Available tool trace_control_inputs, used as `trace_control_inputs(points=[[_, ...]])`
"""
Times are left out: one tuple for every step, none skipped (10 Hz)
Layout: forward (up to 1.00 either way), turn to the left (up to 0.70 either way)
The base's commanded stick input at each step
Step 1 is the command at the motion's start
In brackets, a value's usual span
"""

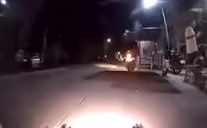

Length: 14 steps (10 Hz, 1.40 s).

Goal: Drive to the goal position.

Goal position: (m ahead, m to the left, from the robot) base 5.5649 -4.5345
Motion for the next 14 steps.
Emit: trace_control_inputs(points=[[0.60,0.00],[0.60,0.00],[0.60,0.00],[0.60,0.00],[0.60,0.00],[0.60,0.00],[0.60,0.00],[0.60,0.00],[0.60,0.00],[0.60,0.00],[0.60,0.00],[0.60,0.00],[0.60,0.00],[0.60,0.00]])
